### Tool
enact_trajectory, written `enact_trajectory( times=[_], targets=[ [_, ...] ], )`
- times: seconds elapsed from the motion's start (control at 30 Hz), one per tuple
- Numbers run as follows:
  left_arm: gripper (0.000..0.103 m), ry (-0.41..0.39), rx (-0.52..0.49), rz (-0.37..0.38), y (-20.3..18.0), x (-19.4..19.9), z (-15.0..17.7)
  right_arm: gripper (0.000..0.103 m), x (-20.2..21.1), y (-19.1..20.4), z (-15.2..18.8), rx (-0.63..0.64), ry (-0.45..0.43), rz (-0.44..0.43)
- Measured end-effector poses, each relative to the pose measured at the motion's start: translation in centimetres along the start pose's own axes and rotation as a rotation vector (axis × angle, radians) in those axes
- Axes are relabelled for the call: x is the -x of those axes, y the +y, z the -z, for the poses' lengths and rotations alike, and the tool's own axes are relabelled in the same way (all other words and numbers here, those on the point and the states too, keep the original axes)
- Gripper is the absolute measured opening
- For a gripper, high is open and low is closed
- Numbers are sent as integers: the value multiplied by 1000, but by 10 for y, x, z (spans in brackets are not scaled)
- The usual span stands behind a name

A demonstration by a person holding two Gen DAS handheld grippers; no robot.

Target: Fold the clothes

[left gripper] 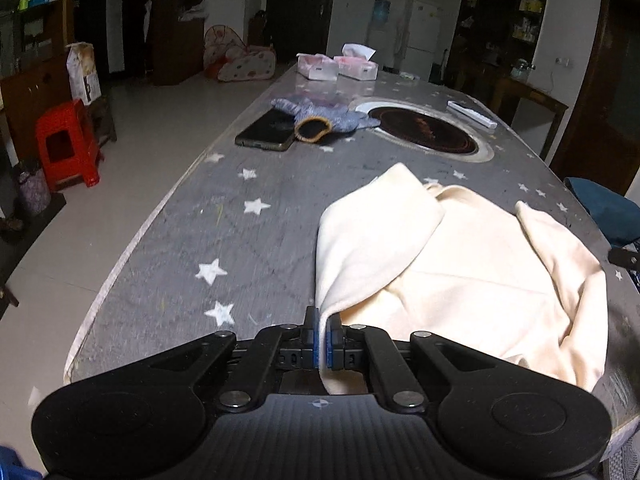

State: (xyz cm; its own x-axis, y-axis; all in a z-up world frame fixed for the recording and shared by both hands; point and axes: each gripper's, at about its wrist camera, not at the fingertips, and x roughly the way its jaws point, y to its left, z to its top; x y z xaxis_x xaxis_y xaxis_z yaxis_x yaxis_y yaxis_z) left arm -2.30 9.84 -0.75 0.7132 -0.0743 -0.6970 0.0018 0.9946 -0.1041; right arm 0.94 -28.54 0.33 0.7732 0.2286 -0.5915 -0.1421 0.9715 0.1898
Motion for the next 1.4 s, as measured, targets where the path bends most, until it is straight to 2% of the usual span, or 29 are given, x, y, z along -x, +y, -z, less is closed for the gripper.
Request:
enact_trajectory(
  times=[0.17, 0.23, 0.3, 0.37, 0.47, 0.53, 0.63, 0.77, 1.03, 1.17, 1.27, 1.33, 1.4],
  targets=[
    [7, -11, -38, 16, -3, 1, -4, 27, -29, 1, -8, -6, 40, -10],
    [14, -22, -60, 25, -5, 2, -7, 27, -41, 1, -10, -9, 56, -1],
    [34, -35, -76, 23, -8, 4, -9, 27, -52, -1, -11, -2, 76, 22],
    [46, -49, -96, 16, -10, 6, -12, 27, -62, -3, -10, 5, 95, 50],
    [50, -62, -113, 25, -12, 7, -17, 27, -71, -7, -8, 1, 116, 45],
    [52, -64, -131, 36, -16, 3, -21, 27, -75, -8, -6, -10, 122, 11],
    [53, -55, -163, 48, -24, -9, -28, 25, -76, -2, -5, 4, 120, -24],
    [53, -18, -184, 59, -31, -35, -33, 14, -75, 7, -3, 82, 111, 29],
    [51, 26, -155, 50, -22, -59, -31, 5, -48, 19, 0, 259, 42, 125],
    [19, 23, -140, 76, -18, -58, -30, 5, -42, 7, -6, 162, 36, 91],
    [14, 12, -134, 80, -17, -55, -29, 10, -49, -2, -10, 70, 60, 42],
    [14, -3, -131, 78, -15, -49, -29, 18, -56, -7, -9, 22, 70, 30],
    [14, -18, -121, 77, -12, -43, -29, 19, -63, -12, -9, -19, 88, 24]
  ],
)
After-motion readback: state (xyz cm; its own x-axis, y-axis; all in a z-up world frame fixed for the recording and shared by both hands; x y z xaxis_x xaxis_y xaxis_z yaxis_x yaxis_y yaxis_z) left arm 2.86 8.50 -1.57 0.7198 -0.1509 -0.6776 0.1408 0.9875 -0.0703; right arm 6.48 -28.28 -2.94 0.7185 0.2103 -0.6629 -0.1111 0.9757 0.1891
